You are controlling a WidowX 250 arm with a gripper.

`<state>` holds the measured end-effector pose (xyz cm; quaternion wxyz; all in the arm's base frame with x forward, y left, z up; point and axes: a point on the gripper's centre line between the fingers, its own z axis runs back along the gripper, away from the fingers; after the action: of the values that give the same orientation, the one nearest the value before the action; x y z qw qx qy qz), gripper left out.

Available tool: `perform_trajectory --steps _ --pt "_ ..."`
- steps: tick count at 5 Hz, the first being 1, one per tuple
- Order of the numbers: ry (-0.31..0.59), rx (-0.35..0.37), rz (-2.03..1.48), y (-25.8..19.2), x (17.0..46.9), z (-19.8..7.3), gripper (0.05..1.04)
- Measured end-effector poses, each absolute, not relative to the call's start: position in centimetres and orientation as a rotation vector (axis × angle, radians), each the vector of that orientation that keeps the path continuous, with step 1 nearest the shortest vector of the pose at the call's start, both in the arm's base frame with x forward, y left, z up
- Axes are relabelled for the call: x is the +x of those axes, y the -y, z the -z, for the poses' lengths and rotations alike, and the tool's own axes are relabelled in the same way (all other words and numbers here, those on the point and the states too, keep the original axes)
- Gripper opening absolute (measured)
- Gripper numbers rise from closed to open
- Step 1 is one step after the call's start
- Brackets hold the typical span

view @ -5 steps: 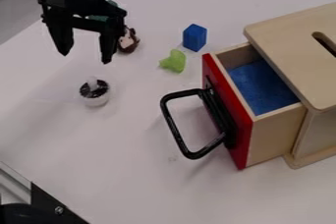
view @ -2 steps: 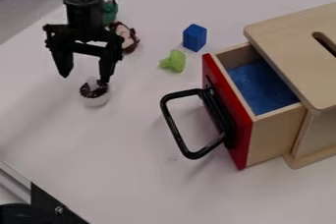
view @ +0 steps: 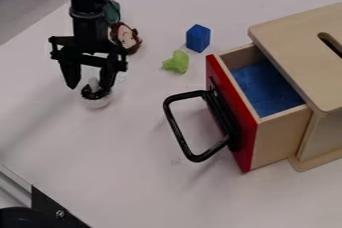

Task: Put objects in a drawer

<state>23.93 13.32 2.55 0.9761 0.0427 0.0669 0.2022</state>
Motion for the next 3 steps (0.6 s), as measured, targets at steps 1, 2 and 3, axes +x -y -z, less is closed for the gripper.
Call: perform_trajectory --steps 1,2,3 --pt "-0.145 0.104 -0.406 -13.51 24.57 -2.09 0.362" --pt "-0.145 0.117 -0.408 -13.68 24.57 -2.15 0.216" --pt "-0.144 0.140 -0.392 -13.41 24.54 -2.19 0.205"
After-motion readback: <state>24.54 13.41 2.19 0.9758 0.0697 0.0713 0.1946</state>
